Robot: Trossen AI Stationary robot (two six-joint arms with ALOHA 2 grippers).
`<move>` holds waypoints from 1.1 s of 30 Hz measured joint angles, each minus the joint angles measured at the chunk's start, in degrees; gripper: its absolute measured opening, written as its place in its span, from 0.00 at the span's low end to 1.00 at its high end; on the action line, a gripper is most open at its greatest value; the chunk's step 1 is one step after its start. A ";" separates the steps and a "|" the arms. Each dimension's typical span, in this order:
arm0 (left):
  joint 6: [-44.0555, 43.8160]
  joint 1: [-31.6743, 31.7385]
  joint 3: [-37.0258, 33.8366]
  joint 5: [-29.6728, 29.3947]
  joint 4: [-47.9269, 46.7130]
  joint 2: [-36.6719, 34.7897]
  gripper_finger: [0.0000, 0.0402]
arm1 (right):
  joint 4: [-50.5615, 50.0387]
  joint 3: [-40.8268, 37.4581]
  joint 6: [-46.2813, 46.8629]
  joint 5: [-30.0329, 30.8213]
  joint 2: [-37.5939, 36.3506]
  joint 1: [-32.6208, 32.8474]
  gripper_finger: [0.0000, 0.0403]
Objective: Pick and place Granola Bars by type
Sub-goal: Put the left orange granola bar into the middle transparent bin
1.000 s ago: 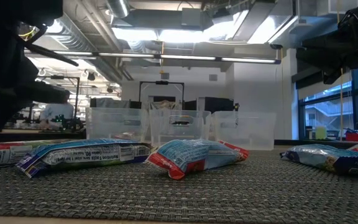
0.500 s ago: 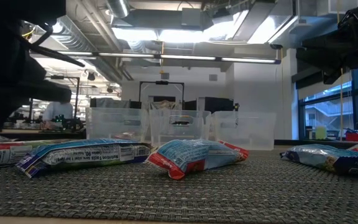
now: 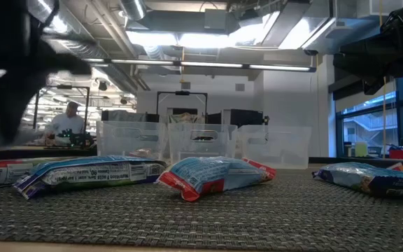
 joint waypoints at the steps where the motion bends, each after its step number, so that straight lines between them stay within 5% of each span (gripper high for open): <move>1: 0.45 0.10 0.06 -3.36 0.04 -1.35 0.14 | 0.01 0.00 -0.21 0.01 -0.02 -0.01 0.40; 6: 9.53 3.62 0.09 -21.45 3.91 -8.49 0.14 | 0.01 0.00 -2.55 0.00 0.00 -0.01 0.40; 10: 29.52 11.16 0.09 -26.44 14.28 -12.94 0.14 | 0.02 0.00 -2.55 0.00 -0.02 -0.02 0.40; 16: 66.36 26.19 0.15 -18.87 41.14 -13.93 0.14 | 0.78 -0.02 2.64 -0.21 0.00 -0.02 0.40; 20: 80.41 34.67 0.26 -10.27 54.22 -11.26 0.14 | 2.93 -0.02 4.82 -3.57 -0.02 -0.02 0.40; 33: 85.86 47.28 0.20 -2.10 57.93 2.63 0.14 | 4.93 -0.02 13.41 -4.49 0.07 -0.02 0.40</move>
